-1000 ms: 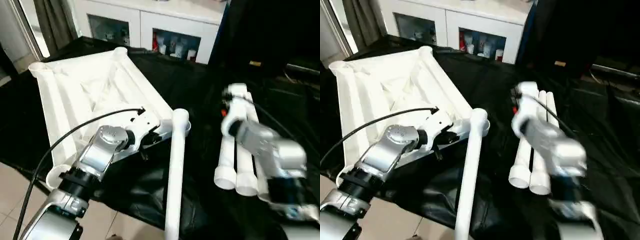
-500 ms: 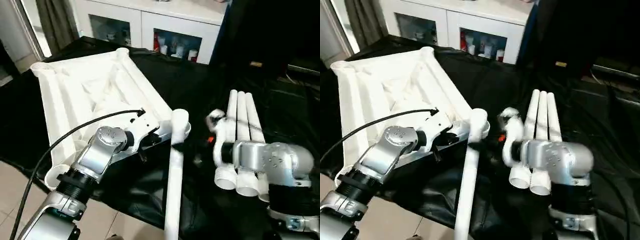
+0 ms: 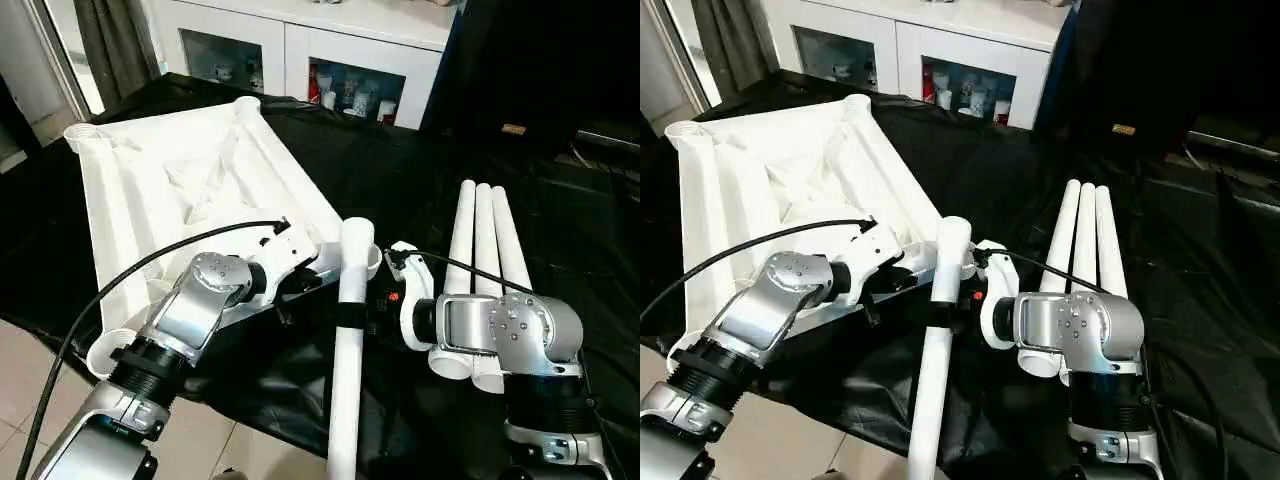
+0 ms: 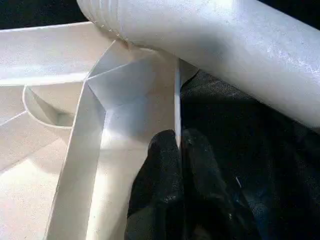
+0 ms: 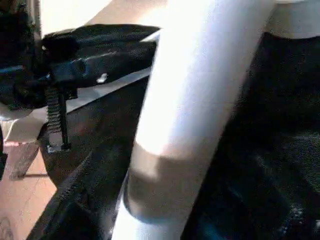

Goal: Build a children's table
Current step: Pick table leg

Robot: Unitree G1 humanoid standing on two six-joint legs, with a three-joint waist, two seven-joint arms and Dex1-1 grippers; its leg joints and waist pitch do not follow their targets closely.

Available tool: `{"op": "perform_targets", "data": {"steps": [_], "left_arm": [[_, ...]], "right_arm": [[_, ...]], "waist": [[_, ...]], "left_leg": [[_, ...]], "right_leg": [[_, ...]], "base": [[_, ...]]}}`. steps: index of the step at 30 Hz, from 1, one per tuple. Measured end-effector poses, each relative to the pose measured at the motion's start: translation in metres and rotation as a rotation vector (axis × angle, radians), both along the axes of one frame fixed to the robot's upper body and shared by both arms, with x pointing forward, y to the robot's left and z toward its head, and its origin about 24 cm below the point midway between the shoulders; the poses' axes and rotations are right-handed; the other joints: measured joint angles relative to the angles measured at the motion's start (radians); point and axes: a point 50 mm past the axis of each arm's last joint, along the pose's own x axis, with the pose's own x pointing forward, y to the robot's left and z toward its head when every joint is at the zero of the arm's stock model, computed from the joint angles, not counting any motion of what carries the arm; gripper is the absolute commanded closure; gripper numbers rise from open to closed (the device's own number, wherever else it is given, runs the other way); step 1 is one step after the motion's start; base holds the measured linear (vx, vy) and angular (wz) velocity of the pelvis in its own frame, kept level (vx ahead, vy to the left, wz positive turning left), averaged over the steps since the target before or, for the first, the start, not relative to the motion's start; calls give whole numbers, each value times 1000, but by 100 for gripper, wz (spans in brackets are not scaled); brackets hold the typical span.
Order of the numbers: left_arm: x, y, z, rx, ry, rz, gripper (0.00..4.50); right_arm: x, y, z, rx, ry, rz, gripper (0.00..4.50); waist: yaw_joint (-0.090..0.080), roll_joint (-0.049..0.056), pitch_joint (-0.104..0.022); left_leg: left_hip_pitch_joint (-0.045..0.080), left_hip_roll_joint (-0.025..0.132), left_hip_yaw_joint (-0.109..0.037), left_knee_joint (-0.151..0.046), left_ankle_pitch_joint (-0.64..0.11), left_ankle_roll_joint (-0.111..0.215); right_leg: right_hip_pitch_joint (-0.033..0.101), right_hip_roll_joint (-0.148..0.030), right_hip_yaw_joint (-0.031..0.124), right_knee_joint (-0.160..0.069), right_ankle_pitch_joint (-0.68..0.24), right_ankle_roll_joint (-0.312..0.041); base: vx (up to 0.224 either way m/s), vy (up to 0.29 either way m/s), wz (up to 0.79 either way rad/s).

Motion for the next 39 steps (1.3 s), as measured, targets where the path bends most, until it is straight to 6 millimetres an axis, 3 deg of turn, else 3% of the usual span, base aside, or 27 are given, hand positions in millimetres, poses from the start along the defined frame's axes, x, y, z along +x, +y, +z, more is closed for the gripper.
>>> {"op": "perform_targets", "data": {"steps": [1,2,13,18,22,26,29,33,39], "left_arm": [[0,0,-1,-1,-6,-4,450],[1,0,-1,-2,-11,-5,404],[7,4,-1,-29,0,47,352],[12,17,12,-168,15,123,294],[14,21,30,-361,41,163,270],[10,10,59,-616,99,112,230],[7,0,71,-716,144,79,217],[2,-15,68,-769,254,68,183],[-16,-34,49,-699,365,17,143]], "right_arm": [[1,-1,-1,-1,7,-8,135],[1,-1,-1,4,12,-14,135],[4,-5,-3,18,23,-74,219],[9,-8,1,63,0,-134,258],[25,-19,16,120,-77,-249,268],[46,-30,47,213,-206,-368,271],[51,-30,53,263,-220,-415,272],[57,-32,52,352,-188,-502,273],[68,-40,68,413,-229,-624,273]], "waist": [[0,0,0],[0,0,0],[0,0,0],[2,1,1],[4,2,1],[10,4,3],[11,5,3],[11,6,3],[7,8,4]], "left_leg": [[0,0,0,0,0,0],[0,0,0,0,0,0],[0,0,-1,0,3,-4],[1,0,-2,0,3,-5],[0,0,-2,2,4,-6],[0,0,-1,2,4,-7],[0,0,-1,1,4,-7],[-1,0,-1,2,4,-7],[0,0,-1,1,5,-7]], "right_leg": [[0,0,0,0,0,0],[0,0,0,0,0,0],[0,0,0,1,5,1],[-1,0,0,1,5,1],[-1,0,-1,1,5,1],[-1,0,-1,1,5,1],[-1,0,-1,0,5,1],[-1,0,-1,0,5,1],[-1,0,-1,0,5,1]], "base": [[0,0,0],[0,0,0],[0,0,0],[0,0,0],[0,0,0],[0,0,0],[0,0,0],[0,0,0],[0,0,0]]}}
